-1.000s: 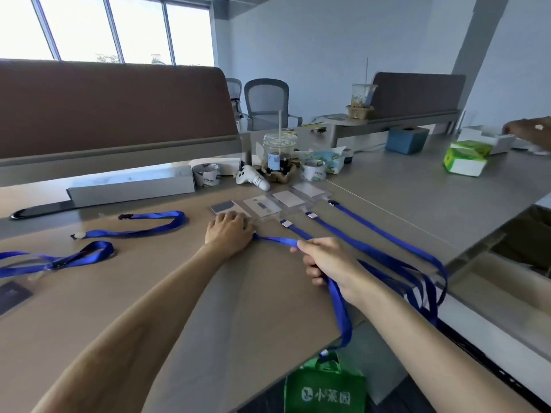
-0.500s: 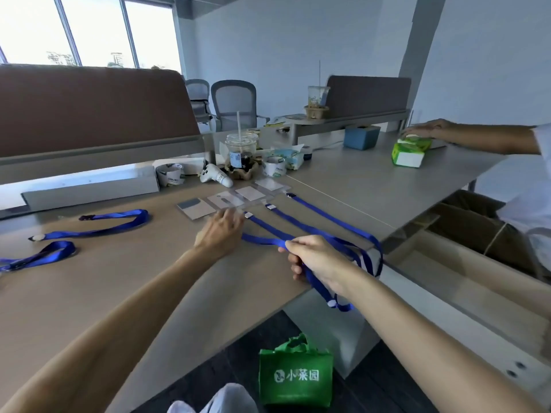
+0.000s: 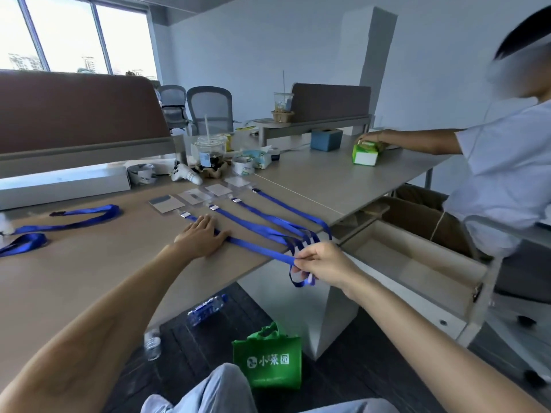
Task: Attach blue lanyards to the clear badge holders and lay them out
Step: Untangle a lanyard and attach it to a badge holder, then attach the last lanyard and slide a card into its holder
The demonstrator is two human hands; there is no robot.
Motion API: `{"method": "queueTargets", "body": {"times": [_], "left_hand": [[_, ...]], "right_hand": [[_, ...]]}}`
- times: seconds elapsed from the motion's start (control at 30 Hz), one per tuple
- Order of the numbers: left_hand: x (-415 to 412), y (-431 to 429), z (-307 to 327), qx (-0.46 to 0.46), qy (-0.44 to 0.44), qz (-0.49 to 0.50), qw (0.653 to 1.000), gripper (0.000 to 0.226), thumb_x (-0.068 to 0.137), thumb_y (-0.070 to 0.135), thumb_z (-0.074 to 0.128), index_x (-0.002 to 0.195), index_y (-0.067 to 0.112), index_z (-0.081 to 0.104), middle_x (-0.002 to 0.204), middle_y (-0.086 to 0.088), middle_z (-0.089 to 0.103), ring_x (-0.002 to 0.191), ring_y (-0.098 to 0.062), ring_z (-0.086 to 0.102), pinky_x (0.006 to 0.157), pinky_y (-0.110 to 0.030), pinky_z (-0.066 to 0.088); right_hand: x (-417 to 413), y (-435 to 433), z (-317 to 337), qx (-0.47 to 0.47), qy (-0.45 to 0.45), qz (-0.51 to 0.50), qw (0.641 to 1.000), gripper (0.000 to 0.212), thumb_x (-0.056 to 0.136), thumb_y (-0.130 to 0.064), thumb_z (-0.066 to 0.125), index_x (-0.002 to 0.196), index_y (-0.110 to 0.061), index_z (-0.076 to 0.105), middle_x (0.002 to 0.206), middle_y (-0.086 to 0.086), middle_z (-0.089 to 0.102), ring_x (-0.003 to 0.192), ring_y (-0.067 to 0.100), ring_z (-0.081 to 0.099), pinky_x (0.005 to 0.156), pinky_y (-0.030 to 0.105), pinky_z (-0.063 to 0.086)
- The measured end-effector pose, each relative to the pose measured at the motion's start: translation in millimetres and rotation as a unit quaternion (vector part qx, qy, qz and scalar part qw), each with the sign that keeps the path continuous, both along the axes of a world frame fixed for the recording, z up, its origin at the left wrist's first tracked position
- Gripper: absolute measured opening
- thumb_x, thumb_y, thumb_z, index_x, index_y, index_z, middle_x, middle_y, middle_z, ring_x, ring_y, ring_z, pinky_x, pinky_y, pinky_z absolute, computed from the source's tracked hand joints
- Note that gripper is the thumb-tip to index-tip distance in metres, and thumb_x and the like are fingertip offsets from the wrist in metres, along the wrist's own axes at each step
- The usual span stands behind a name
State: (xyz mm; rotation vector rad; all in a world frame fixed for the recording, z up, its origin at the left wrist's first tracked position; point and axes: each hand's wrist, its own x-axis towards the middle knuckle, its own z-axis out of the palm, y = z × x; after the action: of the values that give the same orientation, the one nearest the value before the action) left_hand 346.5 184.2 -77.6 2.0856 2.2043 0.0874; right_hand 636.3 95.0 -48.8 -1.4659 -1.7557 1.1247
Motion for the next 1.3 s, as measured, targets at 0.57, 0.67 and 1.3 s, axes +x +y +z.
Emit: {"method": "queueTargets", "body": {"times": [0.57,0.67,1.3], "left_hand": [[-6,-82,21,0.159,-0.095,-0.037,0.982,0.034,0.098,0.033,0.041,0.127,0.024,0.057,0.135,-0.002,0.056,0.118,-0.024,0.055,0.097,-0.036,0.046],[-32,-118,31,0.211,-0.09,-0.016,0.973,0.029,0.097,0.033,0.045,0.12,0.024,0.06,0.126,0.001,0.062,0.101,-0.021,0.063,0.085,-0.034,0.053],[-291,-257,2,0.191,-0.062,0.227,0.953,0.037,0.096,0.028,0.046,0.131,0.017,0.051,0.146,-0.003,0.042,0.139,-0.02,0.031,0.116,-0.033,0.021]], "right_hand": [[-48,-1,16,0.104,-0.061,0.005,0.993,0.017,0.09,-0.015,0.058,0.081,-0.017,0.072,0.093,0.001,0.074,0.091,0.017,0.069,0.086,0.033,0.055],[-107,-1,21,0.161,-0.113,0.066,0.978,0.018,0.092,-0.021,0.055,0.091,-0.015,0.072,0.091,0.0,0.072,0.085,0.016,0.066,0.073,0.029,0.053],[-446,-17,-29,0.334,-0.165,0.291,0.881,0.026,0.094,-0.023,0.05,0.114,-0.011,0.063,0.12,0.008,0.062,0.113,0.028,0.055,0.093,0.038,0.047]]}}
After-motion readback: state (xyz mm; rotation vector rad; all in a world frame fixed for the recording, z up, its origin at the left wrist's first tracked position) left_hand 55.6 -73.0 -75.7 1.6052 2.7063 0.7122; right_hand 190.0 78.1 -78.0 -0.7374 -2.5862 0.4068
